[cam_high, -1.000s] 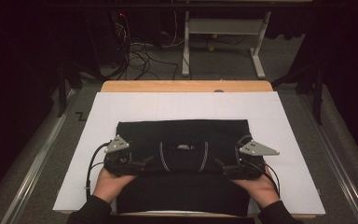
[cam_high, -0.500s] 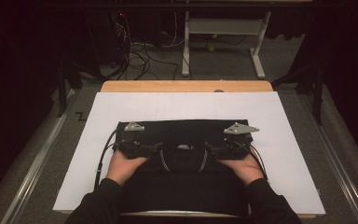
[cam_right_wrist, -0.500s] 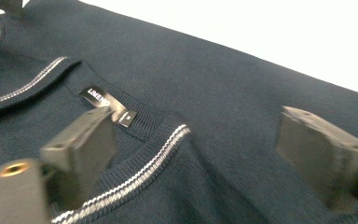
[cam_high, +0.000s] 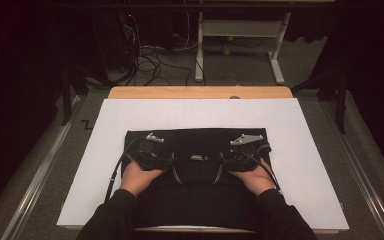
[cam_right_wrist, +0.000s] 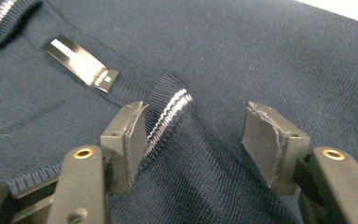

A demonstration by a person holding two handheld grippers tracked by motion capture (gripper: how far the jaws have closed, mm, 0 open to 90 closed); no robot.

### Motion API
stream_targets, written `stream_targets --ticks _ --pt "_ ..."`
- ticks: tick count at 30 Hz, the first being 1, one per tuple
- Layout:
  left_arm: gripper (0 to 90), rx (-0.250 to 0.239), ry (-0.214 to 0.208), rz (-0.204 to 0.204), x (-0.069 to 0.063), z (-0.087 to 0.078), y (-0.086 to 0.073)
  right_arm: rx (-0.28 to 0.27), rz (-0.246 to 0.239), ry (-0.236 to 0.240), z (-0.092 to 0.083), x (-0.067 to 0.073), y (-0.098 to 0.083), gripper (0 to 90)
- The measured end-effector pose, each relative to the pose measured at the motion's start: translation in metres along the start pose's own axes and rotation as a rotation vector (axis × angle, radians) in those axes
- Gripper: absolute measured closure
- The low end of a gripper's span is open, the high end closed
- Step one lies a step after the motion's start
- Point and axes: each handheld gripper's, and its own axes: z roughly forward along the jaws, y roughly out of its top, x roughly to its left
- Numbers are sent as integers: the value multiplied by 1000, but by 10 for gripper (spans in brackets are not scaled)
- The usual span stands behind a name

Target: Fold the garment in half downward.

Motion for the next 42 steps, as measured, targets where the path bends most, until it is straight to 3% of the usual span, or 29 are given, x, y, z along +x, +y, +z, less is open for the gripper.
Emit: stream_targets --ticks 2,4,8,14,16,20,24,26,30,34,36,39,42 --pt "273 -11 15 2 -1 0 -2 17 3 4 2 1 0 467" --pt "384 -23 5 -8 -1 -1 -4 15 -1 19 2 2 -1 534" --pt "519 -21 -17 13 -3 -2 -5 10 -8 40 2 3 -1 640" --pt "694 -30 -6 34 -7 -4 -6 -4 -30 44 1 5 -2 770" --pt "717 -49 -10 29 -6 -7 -7 -14 -30 40 -1 6 -2 793" --pt "732 -151 -38 0 -5 -21 -14 -91 -28 44 -11 7 -6 805" --pt "735 -229 -42 25 -13 -32 -25 -182 -31 54 -25 9 -13 807" --pt "749 -256 -51 51 -18 -37 -30 -210 -46 51 -30 13 -19 807" --pt "749 -312 -60 58 -25 -43 -43 -249 -46 65 -36 17 -33 807" --pt "748 -319 -47 86 -31 -48 -49 -277 -47 71 -46 19 -36 807" --pt "748 -312 -46 94 -32 -49 -53 -279 -79 60 -50 24 -38 807" --pt "747 -322 -91 63 -31 -54 -56 -290 -109 51 -57 30 -39 808" --pt "747 -337 -103 79 -33 -61 -58 -299 -126 51 -62 33 -42 807"
